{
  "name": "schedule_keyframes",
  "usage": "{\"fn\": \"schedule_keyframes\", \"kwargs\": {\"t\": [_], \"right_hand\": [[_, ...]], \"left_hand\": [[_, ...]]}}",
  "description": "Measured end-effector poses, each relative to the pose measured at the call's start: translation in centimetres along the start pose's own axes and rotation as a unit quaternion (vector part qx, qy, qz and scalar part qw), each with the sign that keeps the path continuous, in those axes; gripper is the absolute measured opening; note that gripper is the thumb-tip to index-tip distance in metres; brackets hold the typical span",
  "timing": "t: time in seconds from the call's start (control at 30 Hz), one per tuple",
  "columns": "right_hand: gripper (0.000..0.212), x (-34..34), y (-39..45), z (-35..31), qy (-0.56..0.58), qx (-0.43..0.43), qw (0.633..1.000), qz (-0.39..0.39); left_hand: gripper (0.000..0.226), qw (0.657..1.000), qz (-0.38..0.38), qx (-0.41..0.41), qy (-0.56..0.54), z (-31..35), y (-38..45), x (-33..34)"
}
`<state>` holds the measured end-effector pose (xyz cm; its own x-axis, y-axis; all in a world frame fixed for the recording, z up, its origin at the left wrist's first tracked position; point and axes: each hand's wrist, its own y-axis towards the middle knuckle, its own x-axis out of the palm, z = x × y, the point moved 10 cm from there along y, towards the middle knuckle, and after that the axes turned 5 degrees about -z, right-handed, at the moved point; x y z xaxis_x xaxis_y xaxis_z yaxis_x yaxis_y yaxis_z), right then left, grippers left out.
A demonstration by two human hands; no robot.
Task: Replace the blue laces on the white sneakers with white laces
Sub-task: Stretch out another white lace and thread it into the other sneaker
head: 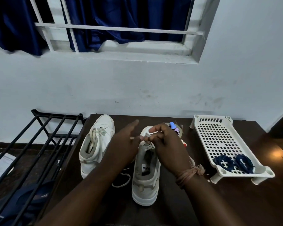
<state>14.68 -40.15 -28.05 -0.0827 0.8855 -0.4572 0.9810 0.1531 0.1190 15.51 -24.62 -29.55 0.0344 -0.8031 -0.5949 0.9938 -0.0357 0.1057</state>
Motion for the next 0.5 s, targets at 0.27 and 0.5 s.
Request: {"fn": "schedule_keyframes", "kwargs": {"t": [0.27, 0.5], "right_hand": [[0.01, -1.3, 0.1, 0.2, 0.058, 0.008, 0.998, 0.01], [0.016, -0.8, 0.2, 0.6, 0.07, 0.012, 0.997, 0.013]], "left_hand": [[0.019, 0.99, 0.0, 0.141, -0.001, 3.0, -0.4, -0.3], [0.033, 0.991, 0.026, 0.128, -0.013, 2.4, -0.3, -0.7]]}}
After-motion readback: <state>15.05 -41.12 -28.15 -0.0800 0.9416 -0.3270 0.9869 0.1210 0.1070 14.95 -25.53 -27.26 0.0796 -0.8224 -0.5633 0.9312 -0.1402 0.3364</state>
